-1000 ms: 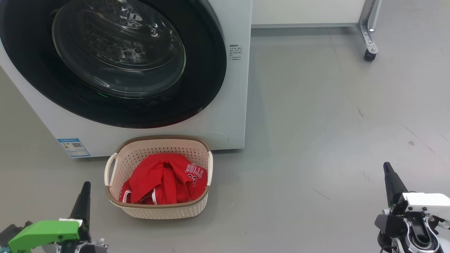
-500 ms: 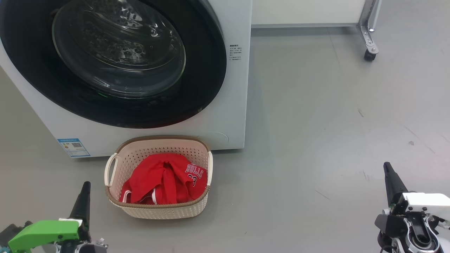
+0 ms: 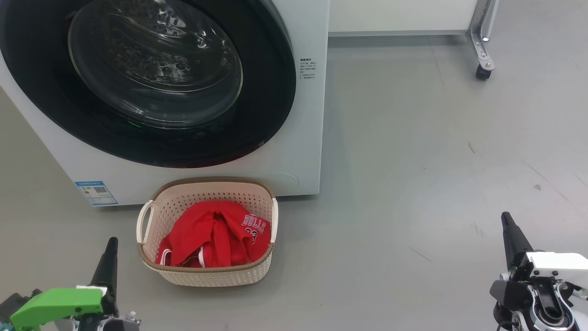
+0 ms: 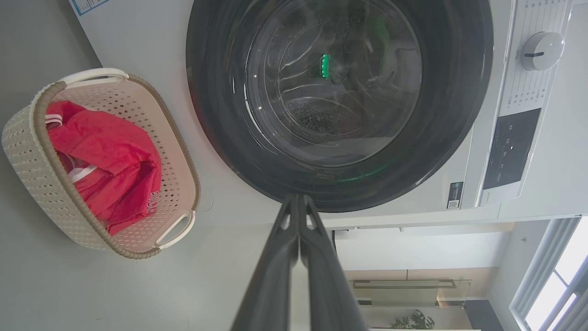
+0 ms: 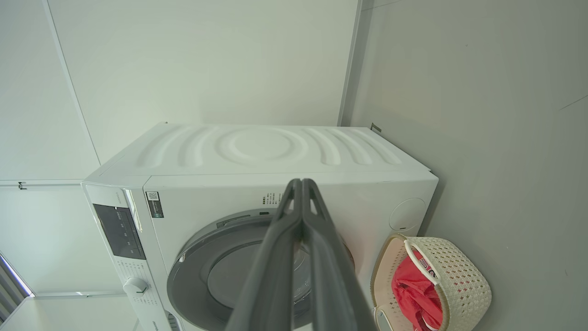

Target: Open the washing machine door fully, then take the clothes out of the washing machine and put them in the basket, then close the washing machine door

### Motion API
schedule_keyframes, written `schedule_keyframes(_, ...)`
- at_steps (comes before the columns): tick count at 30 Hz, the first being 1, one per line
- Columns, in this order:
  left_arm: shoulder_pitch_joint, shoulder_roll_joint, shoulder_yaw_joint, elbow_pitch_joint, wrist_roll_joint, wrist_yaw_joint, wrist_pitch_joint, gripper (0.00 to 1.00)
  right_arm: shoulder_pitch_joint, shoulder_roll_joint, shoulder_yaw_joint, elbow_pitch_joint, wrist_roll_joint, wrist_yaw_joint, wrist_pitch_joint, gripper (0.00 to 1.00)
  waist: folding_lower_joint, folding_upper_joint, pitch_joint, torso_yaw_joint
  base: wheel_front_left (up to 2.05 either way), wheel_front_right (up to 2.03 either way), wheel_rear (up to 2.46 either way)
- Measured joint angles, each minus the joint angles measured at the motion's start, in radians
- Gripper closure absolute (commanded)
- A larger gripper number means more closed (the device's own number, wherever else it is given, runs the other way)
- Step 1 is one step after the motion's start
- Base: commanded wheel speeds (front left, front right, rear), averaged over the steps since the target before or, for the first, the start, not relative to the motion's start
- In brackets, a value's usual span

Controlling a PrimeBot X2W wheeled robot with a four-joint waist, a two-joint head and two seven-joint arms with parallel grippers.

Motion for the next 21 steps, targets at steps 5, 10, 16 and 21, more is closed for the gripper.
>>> schedule_keyframes(5,0.0,0.0,0.001,0.0,0.0,0.0,0.0,1.0,0.0,0.0,0.0,0.0,0.0,0.0,0.0,1.0,0.0,0.0,0.0,0.0,0.0,0.0,0.0)
schedule_keyframes(10,0.0,0.0,0.001,0.0,0.0,0.0,0.0,1.0,0.0,0.001,0.0,0.0,0.0,0.0,0.0,1.0,0.0,0.0,0.0,0.0,0.0,0.0,0.0)
schedule_keyframes(16,0.0,0.0,0.002,0.0,0.0,0.0,0.0,1.0,0.0,0.001,-0.001,0.0,0.0,0.0,0.0,1.0,0.0,0.0,0.0,0.0,0.0,0.0,0.0)
schedule_keyframes(21,0.0,0.0,0.003,-0.001,0.0,0.0,0.0,1.0,0.0,0.001,-0.001,-0.001,0.0,0.0,0.0,1.0,0.0,0.0,0.0,0.0,0.0,0.0,0.0)
